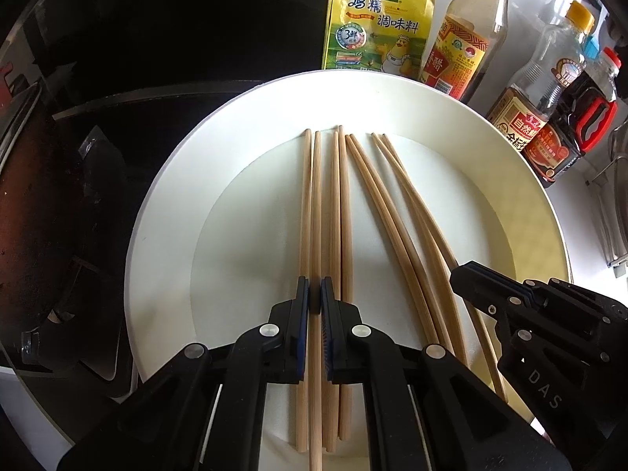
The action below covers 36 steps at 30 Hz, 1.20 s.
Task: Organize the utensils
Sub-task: 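Open the right tool to drop its chopstick while the left tool releases its own, then lift both open tools away from the basin toward the pile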
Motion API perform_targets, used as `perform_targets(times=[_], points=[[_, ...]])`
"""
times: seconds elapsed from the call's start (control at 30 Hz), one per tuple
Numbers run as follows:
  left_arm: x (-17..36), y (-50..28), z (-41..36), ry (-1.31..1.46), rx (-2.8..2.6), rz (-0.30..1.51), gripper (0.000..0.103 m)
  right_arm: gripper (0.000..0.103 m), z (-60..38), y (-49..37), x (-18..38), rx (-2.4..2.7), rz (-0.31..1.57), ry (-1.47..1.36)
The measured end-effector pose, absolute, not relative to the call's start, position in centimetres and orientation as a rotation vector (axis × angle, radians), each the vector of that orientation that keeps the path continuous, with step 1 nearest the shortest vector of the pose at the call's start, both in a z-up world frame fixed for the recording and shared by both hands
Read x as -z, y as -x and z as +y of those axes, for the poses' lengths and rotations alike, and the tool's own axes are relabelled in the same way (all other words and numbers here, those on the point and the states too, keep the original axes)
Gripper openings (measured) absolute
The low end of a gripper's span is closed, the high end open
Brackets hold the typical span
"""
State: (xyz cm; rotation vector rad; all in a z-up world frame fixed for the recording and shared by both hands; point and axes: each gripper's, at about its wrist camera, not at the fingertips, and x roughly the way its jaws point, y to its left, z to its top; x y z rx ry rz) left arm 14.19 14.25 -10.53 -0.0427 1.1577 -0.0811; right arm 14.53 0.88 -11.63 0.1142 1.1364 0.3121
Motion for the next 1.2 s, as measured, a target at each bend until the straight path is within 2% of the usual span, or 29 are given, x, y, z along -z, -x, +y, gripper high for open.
perform_targets(times=[0.13, 0.27, 0.3, 1.2], points=[[9.7, -13.7, 14.8, 0.061, 0.066, 1.133, 0.026, 0.011, 0.6, -14.3, 11.1, -0.312, 1.123, -0.122], [8.6, -13.1, 15.3, 0.071, 0.037, 1.103, 0.049, 0.011, 0.3, -13.9, 10.3, -0.305, 1.098, -0.112], [8.4, -13.0, 15.4, 0.074, 0.032, 1.096, 0.051, 0.011, 0.2, -13.8, 10.1, -0.305, 1.094, -0.111], [4.2, -6.0, 14.9, 0.082, -0.034, 1.016, 0.069, 0.033, -1.9, -6.3, 5.9, -0.326, 1.011, -0.072]])
